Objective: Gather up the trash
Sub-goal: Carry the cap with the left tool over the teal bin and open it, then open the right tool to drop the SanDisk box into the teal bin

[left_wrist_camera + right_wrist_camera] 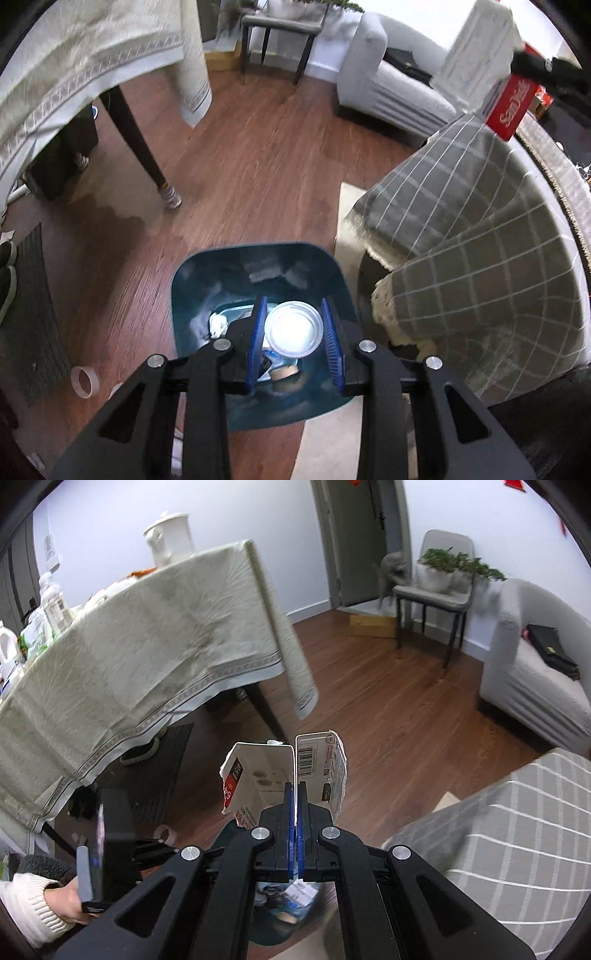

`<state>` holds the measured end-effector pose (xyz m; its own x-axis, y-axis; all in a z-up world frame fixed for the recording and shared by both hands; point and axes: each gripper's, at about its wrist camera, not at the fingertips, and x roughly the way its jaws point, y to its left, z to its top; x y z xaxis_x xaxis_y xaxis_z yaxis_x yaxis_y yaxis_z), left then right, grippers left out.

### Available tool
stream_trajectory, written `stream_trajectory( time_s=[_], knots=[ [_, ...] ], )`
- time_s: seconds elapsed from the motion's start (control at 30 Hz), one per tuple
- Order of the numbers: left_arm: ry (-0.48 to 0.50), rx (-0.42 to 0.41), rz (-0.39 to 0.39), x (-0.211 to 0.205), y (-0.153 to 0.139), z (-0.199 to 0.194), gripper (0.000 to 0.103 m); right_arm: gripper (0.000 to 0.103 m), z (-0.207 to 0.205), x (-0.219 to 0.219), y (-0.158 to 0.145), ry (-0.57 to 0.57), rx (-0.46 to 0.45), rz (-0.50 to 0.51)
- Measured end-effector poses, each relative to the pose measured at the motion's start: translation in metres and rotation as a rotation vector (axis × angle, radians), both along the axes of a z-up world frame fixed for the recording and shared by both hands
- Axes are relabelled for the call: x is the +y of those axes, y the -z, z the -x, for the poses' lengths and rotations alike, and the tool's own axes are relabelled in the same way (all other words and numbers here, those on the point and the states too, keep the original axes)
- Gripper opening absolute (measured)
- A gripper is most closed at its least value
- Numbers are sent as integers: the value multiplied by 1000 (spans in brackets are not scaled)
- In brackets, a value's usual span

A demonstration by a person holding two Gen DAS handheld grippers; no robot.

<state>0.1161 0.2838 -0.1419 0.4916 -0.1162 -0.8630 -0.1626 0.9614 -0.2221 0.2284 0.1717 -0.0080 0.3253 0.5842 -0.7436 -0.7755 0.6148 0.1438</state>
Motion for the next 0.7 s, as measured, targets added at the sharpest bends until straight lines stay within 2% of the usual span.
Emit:
stream_trajectory(
  time_s=[0.57,0.7],
  knots=[
    [5,185,-1,23,74,24,33,1,26,72,48,-114,88,110],
    [-6,199,1,28,79,29,39,1,28,81,59,-129,110,138]
  ],
)
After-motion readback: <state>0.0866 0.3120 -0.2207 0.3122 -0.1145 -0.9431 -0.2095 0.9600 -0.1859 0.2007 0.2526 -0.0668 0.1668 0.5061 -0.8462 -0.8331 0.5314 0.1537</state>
